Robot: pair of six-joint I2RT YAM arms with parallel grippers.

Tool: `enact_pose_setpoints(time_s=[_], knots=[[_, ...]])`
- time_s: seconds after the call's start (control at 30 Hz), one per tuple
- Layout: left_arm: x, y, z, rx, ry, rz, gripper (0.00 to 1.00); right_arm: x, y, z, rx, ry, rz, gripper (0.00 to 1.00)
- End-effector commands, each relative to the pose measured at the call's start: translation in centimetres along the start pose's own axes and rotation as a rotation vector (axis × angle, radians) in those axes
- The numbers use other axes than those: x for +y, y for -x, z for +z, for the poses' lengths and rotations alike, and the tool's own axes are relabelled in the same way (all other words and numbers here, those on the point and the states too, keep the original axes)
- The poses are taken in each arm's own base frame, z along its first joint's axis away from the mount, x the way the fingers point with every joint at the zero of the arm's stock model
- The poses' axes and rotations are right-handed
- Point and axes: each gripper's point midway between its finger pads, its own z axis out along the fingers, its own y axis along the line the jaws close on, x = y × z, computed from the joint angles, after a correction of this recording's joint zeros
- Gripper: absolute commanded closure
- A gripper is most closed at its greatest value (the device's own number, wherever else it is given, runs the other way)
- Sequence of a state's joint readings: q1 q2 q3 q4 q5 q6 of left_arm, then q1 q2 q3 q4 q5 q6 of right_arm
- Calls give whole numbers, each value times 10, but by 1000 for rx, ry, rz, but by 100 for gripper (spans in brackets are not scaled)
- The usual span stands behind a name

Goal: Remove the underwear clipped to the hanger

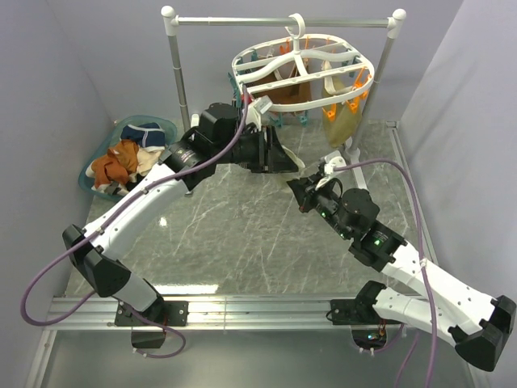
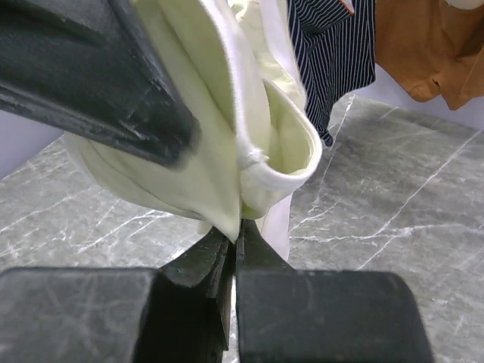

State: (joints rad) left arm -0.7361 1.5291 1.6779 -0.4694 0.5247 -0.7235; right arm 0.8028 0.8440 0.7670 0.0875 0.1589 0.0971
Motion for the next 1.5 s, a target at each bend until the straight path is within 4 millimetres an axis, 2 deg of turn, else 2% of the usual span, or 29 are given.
enact_pose_setpoints(time_s=[0.0, 0.03, 0.23, 0.27, 0.33, 0.4, 0.47, 0.53, 0.57, 0.73, 0.9, 0.97, 1.17, 1.23, 1.33, 1.37, 1.43, 1.47], knots=[[-29, 38, -32, -177, 1, 84, 25, 1, 18, -9, -44, 5, 19, 100], [-30, 41, -36, -196, 11, 93, 1, 1, 18, -11, -41, 1, 20, 100], [-31, 62, -65, -318, 86, 168, 0, -3, 15, -16, -16, -14, 13, 100], [-31, 68, -75, -347, 97, 187, 1, -4, 20, -16, -24, -19, 16, 100], [-24, 77, -88, -403, 150, 190, 1, -6, 19, -19, -14, -24, 16, 100], [-15, 89, -112, -479, 215, 204, 1, -6, 20, -21, -9, -22, 16, 100], [5, 101, -135, -573, 327, 214, 0, -5, 23, -23, -9, -20, 22, 100], [19, 105, -142, -600, 380, 227, 1, -3, 25, -26, -5, -10, 25, 100], [27, 106, -141, -594, 403, 234, 1, -3, 27, -27, -7, -8, 28, 100], [30, 114, -123, -562, 382, 253, 3, 5, 32, -34, 8, 36, 30, 100], [40, 123, -112, -554, 414, 275, 13, 19, 33, -38, 42, 110, 47, 100], [45, 124, -110, -549, 435, 277, 17, 25, 40, -41, 37, 142, 62, 100], [57, 117, -99, -523, 435, 267, 23, 50, 52, -58, 77, 271, 101, 100], [49, 115, -101, -529, 399, 283, 24, 55, 62, -64, 67, 297, 118, 100], [48, 112, -106, -553, 374, 294, 20, 57, 74, -74, 54, 311, 140, 100], [57, 108, -103, -539, 376, 282, 19, 57, 78, -79, 47, 311, 141, 100], [56, 105, -100, -528, 310, 263, 19, 56, 84, -85, 37, 311, 146, 100], [66, 103, -99, -519, 307, 241, 20, 55, 84, -89, 45, 305, 146, 100]])
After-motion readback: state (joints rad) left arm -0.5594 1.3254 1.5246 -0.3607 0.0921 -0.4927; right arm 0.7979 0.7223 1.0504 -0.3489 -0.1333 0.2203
